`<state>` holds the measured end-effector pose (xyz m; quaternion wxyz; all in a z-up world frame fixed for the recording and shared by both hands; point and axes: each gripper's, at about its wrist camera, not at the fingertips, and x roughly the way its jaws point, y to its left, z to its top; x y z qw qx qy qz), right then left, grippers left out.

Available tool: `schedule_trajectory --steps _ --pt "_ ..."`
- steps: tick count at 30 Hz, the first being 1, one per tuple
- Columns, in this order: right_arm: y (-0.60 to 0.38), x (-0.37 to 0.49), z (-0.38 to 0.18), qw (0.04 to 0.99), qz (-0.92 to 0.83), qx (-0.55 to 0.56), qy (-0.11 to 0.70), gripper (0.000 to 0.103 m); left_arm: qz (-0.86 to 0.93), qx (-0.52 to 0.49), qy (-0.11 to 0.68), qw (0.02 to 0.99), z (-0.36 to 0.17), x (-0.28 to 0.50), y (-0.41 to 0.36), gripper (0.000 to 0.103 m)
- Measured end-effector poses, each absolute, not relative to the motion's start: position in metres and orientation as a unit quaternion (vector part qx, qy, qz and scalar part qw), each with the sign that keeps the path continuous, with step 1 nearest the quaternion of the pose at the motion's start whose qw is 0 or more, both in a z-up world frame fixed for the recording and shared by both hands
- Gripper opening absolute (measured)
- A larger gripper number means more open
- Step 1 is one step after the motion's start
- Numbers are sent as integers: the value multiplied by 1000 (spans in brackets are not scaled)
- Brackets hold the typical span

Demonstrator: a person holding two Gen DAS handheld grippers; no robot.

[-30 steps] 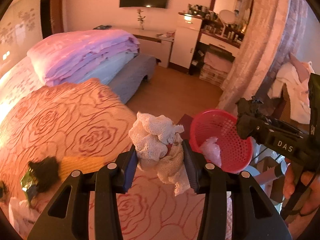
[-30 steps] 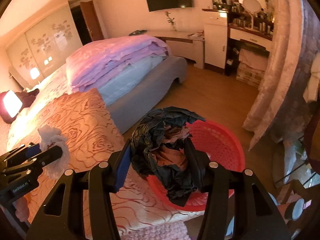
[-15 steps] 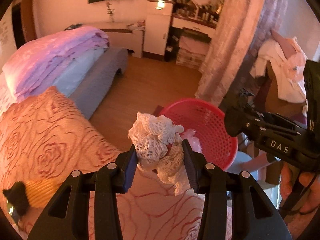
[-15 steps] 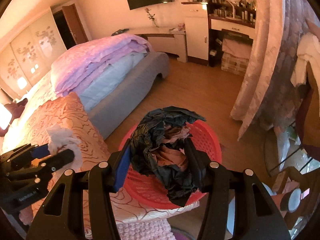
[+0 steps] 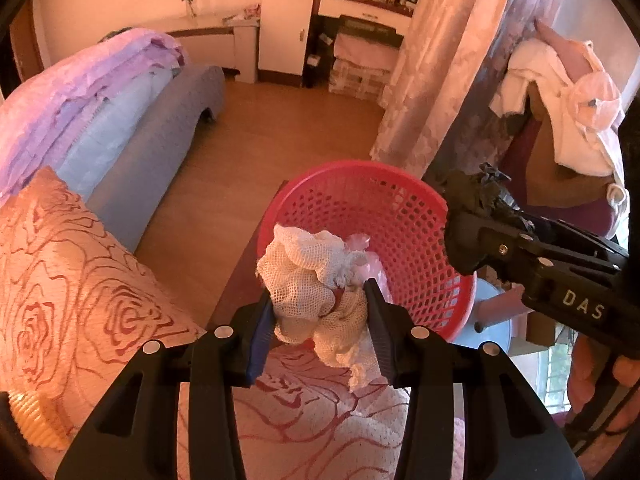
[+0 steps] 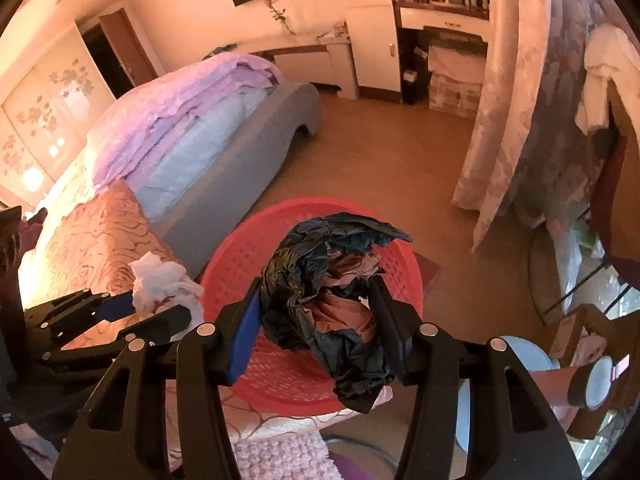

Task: Collect trash
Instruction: 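Carry the white bundle with the left tool into the wastebasket while the right tool drops the black bag, then move both open tools back over the bed toward the remaining trash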

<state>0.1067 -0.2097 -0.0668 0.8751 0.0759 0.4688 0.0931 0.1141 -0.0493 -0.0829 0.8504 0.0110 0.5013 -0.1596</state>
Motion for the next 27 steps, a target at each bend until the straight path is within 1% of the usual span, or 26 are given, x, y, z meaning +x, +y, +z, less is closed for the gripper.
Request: schedule_trajectory --steps 2,4,5,6,9,11,13,27 --pt "-210 108 -71 872 92 76 475 56 -160 6 508 846 -87 117 -49 42" --pt "-212 109 -74 869 91 76 480 57 -161 4 511 844 -89 119 -50 45" --pt "-212 110 -75 868 91 77 482 58 -160 5 512 844 -90 119 -50 49" --pt "-214 110 -76 867 90 79 484 59 -159 5 513 843 -90 119 -50 56" --pt "-216 111 -76 865 88 86 487 64 -156 0 507 848 -89 119 -49 65" --pt "-217 110 -76 865 89 88 486 68 -155 1 504 850 -89 118 -50 66" --pt "-217 109 -74 866 89 90 485 69 -154 3 503 850 -88 117 -49 66" --pt "-209 103 -65 876 94 76 468 69 -104 -7 473 875 -65 96 -14 67"
